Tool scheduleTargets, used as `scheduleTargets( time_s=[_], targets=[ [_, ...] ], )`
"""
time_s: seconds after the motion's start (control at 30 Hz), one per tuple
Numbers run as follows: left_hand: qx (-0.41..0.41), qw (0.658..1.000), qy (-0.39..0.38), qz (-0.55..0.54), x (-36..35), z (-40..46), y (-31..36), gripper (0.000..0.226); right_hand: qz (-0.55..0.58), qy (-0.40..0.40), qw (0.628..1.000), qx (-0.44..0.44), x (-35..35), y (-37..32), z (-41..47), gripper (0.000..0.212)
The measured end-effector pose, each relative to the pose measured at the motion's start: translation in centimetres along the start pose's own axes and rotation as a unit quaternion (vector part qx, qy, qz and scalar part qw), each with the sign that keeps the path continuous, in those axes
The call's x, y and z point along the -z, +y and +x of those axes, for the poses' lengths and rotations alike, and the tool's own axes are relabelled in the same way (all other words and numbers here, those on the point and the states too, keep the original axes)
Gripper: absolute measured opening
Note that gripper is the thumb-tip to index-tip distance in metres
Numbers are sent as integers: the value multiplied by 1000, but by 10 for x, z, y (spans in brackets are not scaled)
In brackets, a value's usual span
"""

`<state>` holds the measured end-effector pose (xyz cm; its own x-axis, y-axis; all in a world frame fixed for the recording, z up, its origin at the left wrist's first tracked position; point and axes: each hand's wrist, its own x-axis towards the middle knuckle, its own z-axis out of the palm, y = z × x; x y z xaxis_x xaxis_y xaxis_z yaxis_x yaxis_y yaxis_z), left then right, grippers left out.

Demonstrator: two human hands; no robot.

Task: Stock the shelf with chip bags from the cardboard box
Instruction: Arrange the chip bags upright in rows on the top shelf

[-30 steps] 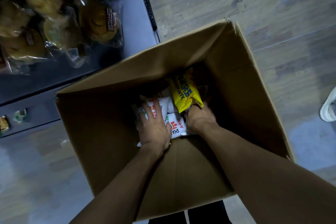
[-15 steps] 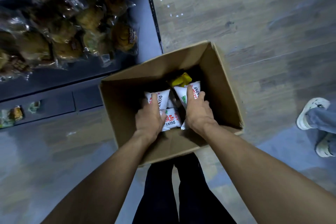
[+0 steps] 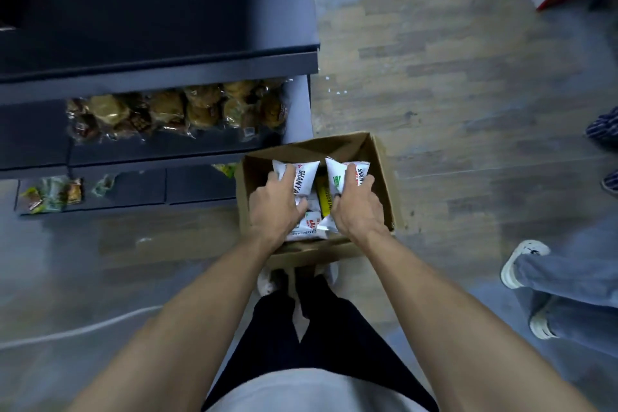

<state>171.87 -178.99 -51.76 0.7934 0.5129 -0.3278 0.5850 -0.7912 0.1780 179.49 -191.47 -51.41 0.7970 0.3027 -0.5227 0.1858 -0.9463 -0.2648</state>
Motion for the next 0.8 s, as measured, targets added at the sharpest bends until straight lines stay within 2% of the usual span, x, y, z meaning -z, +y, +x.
scheduleTargets(
  time_s=[0.2,0.3,0.37,0.57,0.8],
  targets=[
    [-14,997,60,-37,38,-26,-11,50,-66,42,996,47,17,-26,-33,70],
    [6,996,88,-2,61,-31,-27,61,-82,81,991,68,30,-47,-43,67],
    [35,992,113,-32,82,-37,-39,66,-80,112,987,82,43,-66,-50,68],
    [40,969,215,-114,144,-64,-71,58,-56,197,969,137,77,-130,-87,65],
    [36,931,348,-101,227,-80,-107,58,-26,304,930,203,125,-201,-132,58]
  ],
)
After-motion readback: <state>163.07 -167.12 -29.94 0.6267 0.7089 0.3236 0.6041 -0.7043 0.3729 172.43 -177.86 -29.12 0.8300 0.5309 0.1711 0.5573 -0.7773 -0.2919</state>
